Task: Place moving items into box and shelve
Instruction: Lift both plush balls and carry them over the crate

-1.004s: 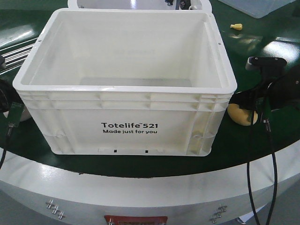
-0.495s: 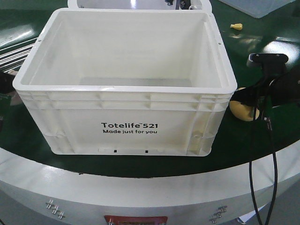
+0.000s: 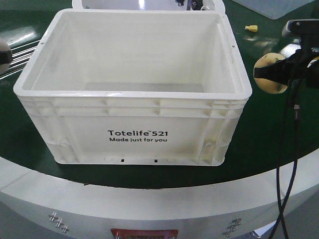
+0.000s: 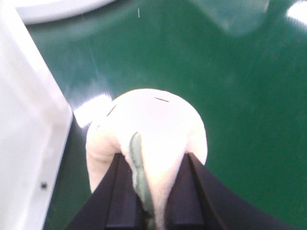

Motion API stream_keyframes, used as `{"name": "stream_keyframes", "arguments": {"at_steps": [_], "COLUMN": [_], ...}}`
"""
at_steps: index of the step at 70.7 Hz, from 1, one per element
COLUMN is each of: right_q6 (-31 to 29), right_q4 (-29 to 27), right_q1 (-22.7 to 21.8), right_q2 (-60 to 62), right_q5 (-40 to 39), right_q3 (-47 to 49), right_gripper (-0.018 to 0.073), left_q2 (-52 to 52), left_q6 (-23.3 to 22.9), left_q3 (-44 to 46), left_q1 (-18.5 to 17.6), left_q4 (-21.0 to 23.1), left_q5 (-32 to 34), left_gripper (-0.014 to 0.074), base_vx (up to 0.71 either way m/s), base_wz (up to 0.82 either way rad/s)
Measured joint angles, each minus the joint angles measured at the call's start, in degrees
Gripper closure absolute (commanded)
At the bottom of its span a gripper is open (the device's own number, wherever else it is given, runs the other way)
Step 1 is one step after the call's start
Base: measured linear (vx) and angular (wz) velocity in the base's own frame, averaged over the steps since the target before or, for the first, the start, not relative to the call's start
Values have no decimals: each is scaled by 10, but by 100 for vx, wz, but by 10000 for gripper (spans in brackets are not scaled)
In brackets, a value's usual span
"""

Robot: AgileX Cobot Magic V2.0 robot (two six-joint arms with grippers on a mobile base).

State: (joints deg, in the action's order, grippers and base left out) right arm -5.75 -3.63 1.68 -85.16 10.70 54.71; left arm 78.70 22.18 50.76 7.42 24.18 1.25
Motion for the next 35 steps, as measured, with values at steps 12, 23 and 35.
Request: {"name": "stream_keyframes", "arguments": {"at_steps": [12,23,35], "right_q6": [-1,-13,-26], "right_q4": [0,0,0], "right_q1": [0,0,0], "right_q2": [46,82,117], "right_q5": [-22,-47,-61], "right_q3": [0,0,-1], "right_gripper": [574,574,574], "left_q2": [-44,-81,-109], "left_q6": [0,0,0], "left_q3": [-1,-1,-2], "left_q1": [0,0,-7], "left_q4": [1,2,2], "left_q5": [21,43,55], "left_gripper": [622,622,622], "base_vx": [0,0,0], "base_wz": [0,0,0]}}
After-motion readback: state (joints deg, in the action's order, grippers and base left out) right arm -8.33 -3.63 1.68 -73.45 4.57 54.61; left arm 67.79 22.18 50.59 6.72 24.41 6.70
